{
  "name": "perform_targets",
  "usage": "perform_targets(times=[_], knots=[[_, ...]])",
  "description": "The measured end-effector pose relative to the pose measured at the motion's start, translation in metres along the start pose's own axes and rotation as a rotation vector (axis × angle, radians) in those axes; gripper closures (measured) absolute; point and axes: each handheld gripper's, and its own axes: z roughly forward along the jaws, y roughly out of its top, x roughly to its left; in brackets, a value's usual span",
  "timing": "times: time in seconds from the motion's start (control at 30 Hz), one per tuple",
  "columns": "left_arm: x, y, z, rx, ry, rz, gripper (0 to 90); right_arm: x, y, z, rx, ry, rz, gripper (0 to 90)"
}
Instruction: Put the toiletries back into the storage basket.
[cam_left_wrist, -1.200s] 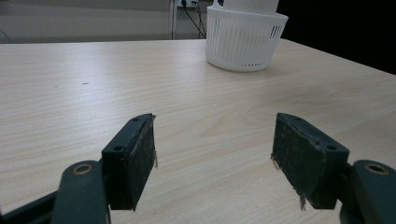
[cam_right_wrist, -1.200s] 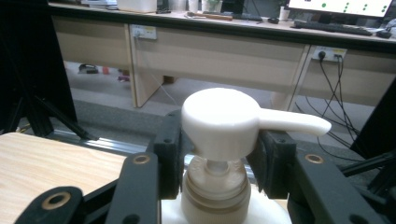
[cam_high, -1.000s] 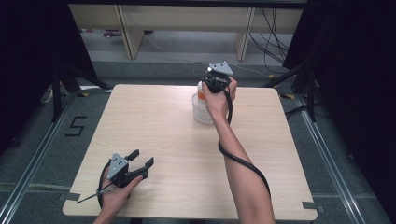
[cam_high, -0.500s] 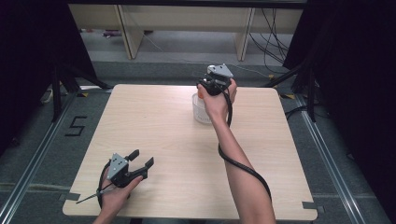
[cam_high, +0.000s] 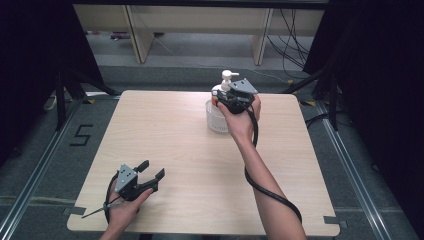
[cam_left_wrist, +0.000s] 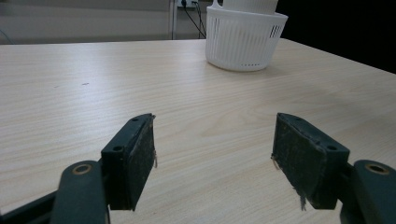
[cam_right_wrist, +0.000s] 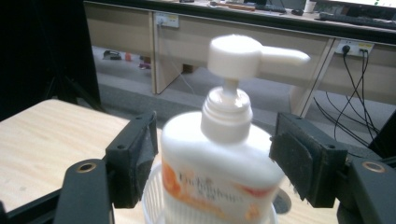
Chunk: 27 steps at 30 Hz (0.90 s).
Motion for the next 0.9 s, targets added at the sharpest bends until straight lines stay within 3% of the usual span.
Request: perform_targets(times=[0.03,0.07,0.3,0.4,0.43,0.5,0.57,0.63,0.67,0.7,0.9], knots=[[0.000,0.000,0.000,0.001,0.001,-0.001,29.3,-0.002,-0.002,-0.003,-0.001,0.006,-0.021,31.9],[0.000,0.000,0.000,0.001,0.001,-0.001,29.3,-0.004,-0.007,-0.011,0.012,0.019,0.007,31.9],[0.000,0.000,0.000,0.002,0.006,-0.005,29.3,-0.008,-0.021,-0.033,0.020,0.056,-0.004,32.0],[-0.002,0.000,-0.002,0.024,0.023,-0.012,29.3,-0.011,-0.032,-0.045,0.022,0.072,-0.007,32.4],[-0.002,0.000,-0.002,0.023,0.023,-0.012,29.3,-0.011,-0.036,-0.049,0.030,0.072,0.012,32.5],[-0.002,0.000,-0.002,0.023,0.025,-0.012,29.2,-0.013,-0.043,-0.055,0.014,0.086,-0.010,32.6],[0.000,0.000,0.000,0.001,0.008,-0.005,29.2,-0.014,-0.052,-0.064,0.032,0.088,0.007,32.8],[0.000,0.000,0.000,0.001,0.009,-0.007,29.2,-0.016,-0.059,-0.071,0.032,0.099,-0.019,32.8],[0.000,0.000,0.000,0.001,0.010,-0.007,29.2,-0.015,-0.062,-0.073,0.039,0.108,0.002,32.8],[0.000,0.000,0.000,0.001,0.010,-0.006,29.2,-0.017,-0.065,-0.076,0.037,0.113,-0.015,32.8],[0.000,0.000,0.000,0.000,0.013,-0.008,29.1,-0.022,-0.092,-0.095,0.063,0.137,0.003,33.2]])
